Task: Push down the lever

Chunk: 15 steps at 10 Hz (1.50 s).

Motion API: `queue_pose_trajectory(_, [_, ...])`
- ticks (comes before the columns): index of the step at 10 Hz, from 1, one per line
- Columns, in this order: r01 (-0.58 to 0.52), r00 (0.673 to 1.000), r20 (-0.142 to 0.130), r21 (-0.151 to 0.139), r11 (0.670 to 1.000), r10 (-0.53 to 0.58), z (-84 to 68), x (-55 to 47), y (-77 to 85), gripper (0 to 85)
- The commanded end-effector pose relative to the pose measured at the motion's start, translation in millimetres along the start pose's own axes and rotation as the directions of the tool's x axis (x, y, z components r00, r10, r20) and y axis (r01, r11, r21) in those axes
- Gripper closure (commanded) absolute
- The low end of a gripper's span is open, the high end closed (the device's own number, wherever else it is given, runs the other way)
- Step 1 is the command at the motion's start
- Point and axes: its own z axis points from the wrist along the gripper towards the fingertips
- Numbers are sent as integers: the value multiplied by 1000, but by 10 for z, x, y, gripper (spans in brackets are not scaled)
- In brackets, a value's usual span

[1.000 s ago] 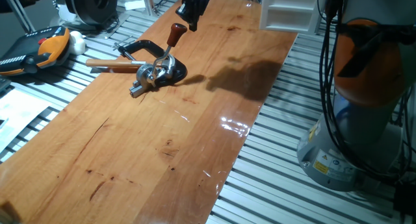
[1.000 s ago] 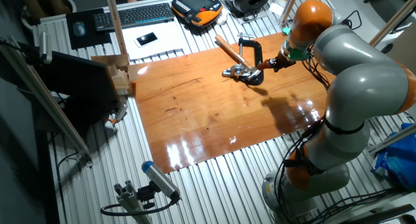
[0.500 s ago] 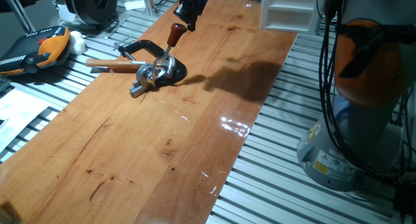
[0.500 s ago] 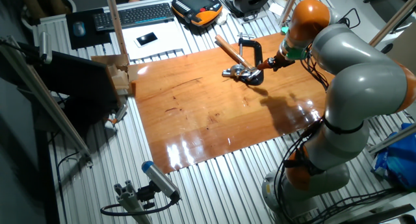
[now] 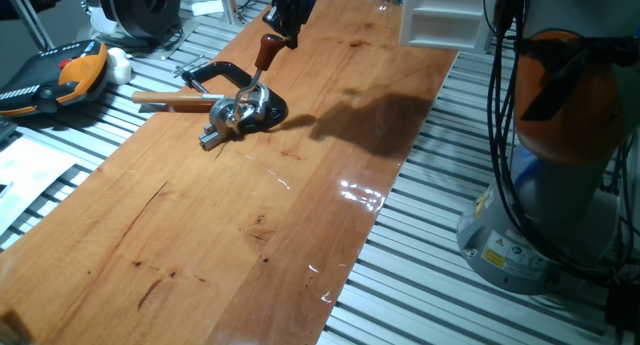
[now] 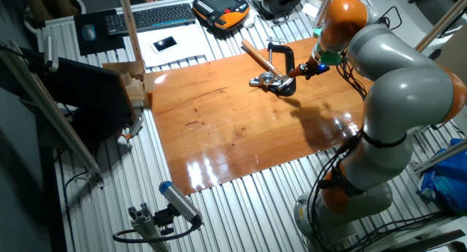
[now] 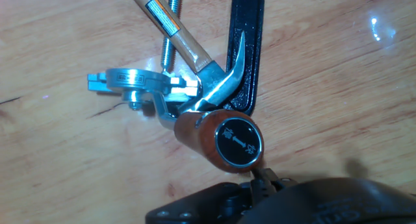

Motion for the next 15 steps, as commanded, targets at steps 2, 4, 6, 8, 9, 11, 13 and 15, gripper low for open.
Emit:
queue_pose_trajectory(2, [-8, 1000, -8, -23, 1000, 8, 3, -11, 10, 850])
queue_pose_trajectory(4, [-20, 1000, -15, -23, 1000, 20, 3, -11, 10, 850])
queue_pose_trajectory(6, [-18, 1000, -11, -18, 1000, 18, 3, -11, 10, 850])
queue_pose_trajectory(8, [-27, 1000, 1, 4, 1000, 27, 3, -11, 10, 850])
queue_pose_trajectory(9, [-29, 1000, 12, 10, 1000, 29, 3, -11, 10, 850])
queue_pose_trajectory(11, [12, 1000, 3, -26, 1000, -12, -16, -50, -37, 850])
queue_pose_trajectory(13, [10, 1000, 4, -28, 1000, -10, -1, -67, -51, 850])
queue_pose_trajectory(15, [12, 1000, 8, -26, 1000, -12, 55, -160, -72, 850])
